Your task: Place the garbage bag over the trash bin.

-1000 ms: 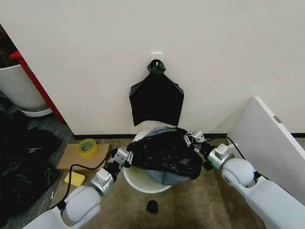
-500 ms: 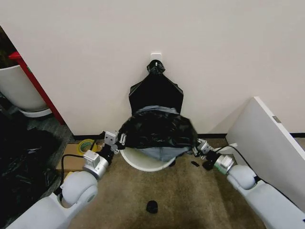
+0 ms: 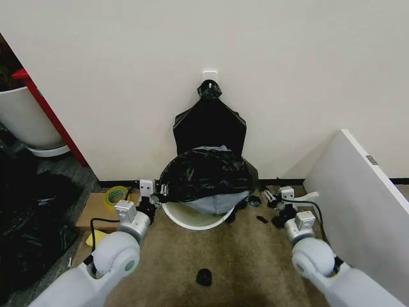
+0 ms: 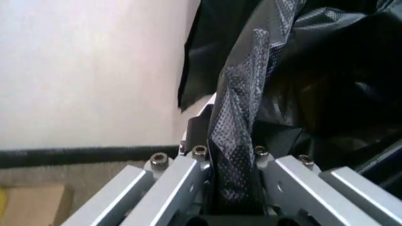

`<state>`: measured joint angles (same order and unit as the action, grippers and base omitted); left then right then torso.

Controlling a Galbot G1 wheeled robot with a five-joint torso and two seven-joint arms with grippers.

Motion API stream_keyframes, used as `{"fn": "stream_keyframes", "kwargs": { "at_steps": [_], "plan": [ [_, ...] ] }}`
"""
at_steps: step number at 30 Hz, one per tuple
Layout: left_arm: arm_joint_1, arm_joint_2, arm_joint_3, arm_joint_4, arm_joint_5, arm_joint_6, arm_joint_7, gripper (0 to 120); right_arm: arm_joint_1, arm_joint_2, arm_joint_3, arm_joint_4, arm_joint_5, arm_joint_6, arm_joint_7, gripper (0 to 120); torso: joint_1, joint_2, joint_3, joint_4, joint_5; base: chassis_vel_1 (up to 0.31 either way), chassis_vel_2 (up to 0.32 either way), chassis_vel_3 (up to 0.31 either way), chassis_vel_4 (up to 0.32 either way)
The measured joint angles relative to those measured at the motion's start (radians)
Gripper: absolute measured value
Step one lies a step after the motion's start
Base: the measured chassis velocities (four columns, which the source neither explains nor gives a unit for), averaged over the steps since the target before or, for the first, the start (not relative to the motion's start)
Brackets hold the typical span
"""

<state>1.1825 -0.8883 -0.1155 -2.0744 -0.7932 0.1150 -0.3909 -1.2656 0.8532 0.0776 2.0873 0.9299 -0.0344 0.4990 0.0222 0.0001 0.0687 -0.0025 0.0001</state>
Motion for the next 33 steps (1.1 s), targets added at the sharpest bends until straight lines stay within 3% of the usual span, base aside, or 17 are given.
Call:
{"fn": "stream_keyframes", "kwargs": {
  "at_steps": [2,3,6,7,15,19,25,29,33],
  "plan": [
    [0.002,-0.001,0.000,0.000,0.000,0.000,-0.001,1,-0.011,0.004,0.001,0.025,0.040,-0.007,0.007,78,0.000,0.000,0.000,0.0002,0.0000,0.000,0.000,0.000,0.000],
    [0.003,-0.003,0.000,0.000,-0.001,0.000,-0.002,1,-0.020,0.008,0.003,0.044,0.071,-0.014,0.013,88,0.000,0.000,0.000,0.0003,-0.0001,0.000,0.000,0.000,0.000],
    [0.004,-0.004,0.000,0.000,-0.001,0.000,-0.003,1,-0.031,0.013,0.005,0.067,0.108,-0.022,0.018,90,0.000,0.000,0.000,0.0002,-0.0001,0.000,0.000,0.000,0.000],
    [0.005,-0.006,0.000,0.000,-0.002,0.000,-0.005,1,-0.046,0.022,0.008,0.101,0.153,-0.030,0.024,98,0.000,0.000,0.000,-0.0001,-0.0001,0.000,0.000,0.000,0.000],
    [0.003,-0.011,-0.001,0.003,-0.009,0.006,-0.015,0,-0.131,0.073,0.013,0.215,0.234,0.040,0.013,100,0.000,0.000,0.000,0.0000,0.0000,0.000,0.000,0.000,0.000],
    [-0.002,-0.011,-0.002,0.009,-0.009,0.007,-0.019,0,-0.158,0.081,0.012,0.227,0.214,0.079,-0.007,100,0.000,0.000,0.000,0.0001,0.0003,0.000,0.000,0.000,0.000],
    [-0.014,-0.014,-0.002,0.025,-0.009,0.006,-0.019,0,-0.191,0.057,-0.009,0.159,-0.015,0.191,-0.135,100,0.000,0.000,0.000,0.0001,0.0000,0.000,0.000,0.000,0.000],
    [-0.018,-0.014,-0.005,0.034,-0.007,0.004,-0.019,0,-0.216,0.046,-0.022,0.148,-0.058,0.213,-0.173,100,0.000,0.000,0.000,0.0000,0.0000,0.000,0.000,0.000,0.000],
    [-0.022,-0.013,-0.006,0.039,-0.007,0.003,-0.019,0,-0.235,0.048,-0.038,0.192,-0.008,0.216,-0.186,100,0.000,0.000,0.000,0.0000,0.0000,0.000,0.000,0.000,0.000]
  ]
}}
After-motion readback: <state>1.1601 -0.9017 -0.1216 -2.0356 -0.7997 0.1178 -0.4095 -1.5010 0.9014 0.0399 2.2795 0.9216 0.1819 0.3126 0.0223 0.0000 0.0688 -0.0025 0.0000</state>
